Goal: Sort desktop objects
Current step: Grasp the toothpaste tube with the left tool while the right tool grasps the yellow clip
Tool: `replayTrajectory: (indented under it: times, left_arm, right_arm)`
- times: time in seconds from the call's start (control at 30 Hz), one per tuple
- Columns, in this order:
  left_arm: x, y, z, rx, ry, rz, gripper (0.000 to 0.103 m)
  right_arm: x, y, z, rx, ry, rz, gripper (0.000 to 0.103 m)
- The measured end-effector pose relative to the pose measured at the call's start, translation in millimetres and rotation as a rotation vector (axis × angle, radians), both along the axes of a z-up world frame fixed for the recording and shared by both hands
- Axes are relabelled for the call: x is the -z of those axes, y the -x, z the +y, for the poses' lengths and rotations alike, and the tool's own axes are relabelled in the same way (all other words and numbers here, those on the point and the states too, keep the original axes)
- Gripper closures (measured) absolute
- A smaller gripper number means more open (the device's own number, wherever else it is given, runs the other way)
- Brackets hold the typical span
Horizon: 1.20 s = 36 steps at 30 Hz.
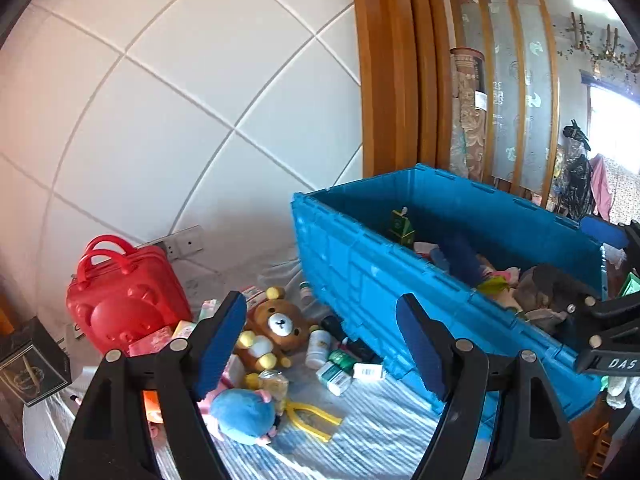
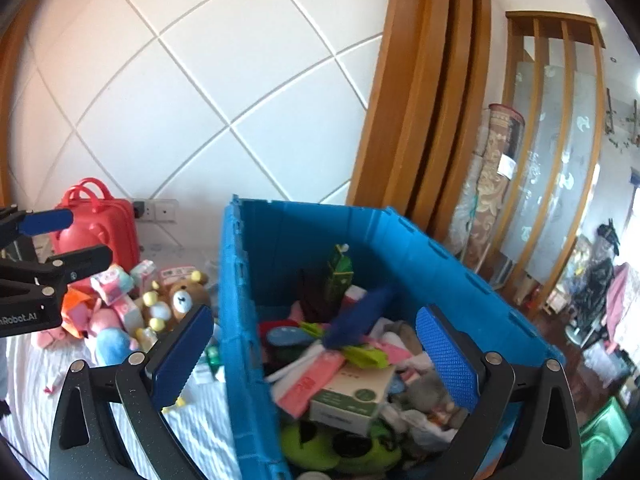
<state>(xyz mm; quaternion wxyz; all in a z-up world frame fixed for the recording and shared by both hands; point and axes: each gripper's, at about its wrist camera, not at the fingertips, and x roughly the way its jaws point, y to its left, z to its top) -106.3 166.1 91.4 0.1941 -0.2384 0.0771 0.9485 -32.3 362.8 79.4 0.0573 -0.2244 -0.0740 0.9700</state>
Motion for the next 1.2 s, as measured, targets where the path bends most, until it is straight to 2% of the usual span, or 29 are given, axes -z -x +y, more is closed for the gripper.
replayTrajectory:
  times: [0.17,0.3,0.5,0.63,0.73,0.9,1.0,1.07,1.2]
  left_arm:
    - [35.4,12.2,-71.8,-0.112,0.018,-0.064,0.026]
    - [73.6,22.5,-124.1,-0.222,0.05,-0.125,0.026]
    - [146.0,35.4,-197.1,-0.356,0.037,-0.275,0.026]
    - [198.8,43.1,-237.1,-0.445,0.029,-0.393,0.026]
    - [234.4,43.0,-250.5,-0.454,0.03,-0.462,0.026]
    - [288.2,40.8,-248.8,-0.431,0.089,-0.55,0.027]
    - [311.6,44.8,-249.3,-0.442,0.095,-0.6,0.052]
    - [316.7,44.6,-252.1,-0.441,0.058,-0.6,0.055]
    - [315.5,44.9,-252.2,-0.432,0.065,-0.596,0.055]
  right_arm:
    - [10.0,8.2,-53.2,-0.111,0.101,0.018,0.0]
    - [38.2,23.7,-90.5,-0.2,0.187,-0.005,0.0]
    - [110.5,58.1,-133.2,-0.267,0.243,-0.139,0.0]
    - [165.9,82.6,-138.9,-0.259,0.243,-0.252,0.0]
    - [202.1,101.5,-134.3,-0.237,0.249,-0.331,0.0]
    - [251.5,127.1,-129.9,-0.223,0.256,-0.443,0.0]
    - [277.4,140.9,-136.2,-0.235,0.254,-0.514,0.0]
    - [293.3,151.2,-142.5,-0.248,0.244,-0.558,0.0]
    - [314.9,169.9,-152.4,-0.28,0.232,-0.63,0.0]
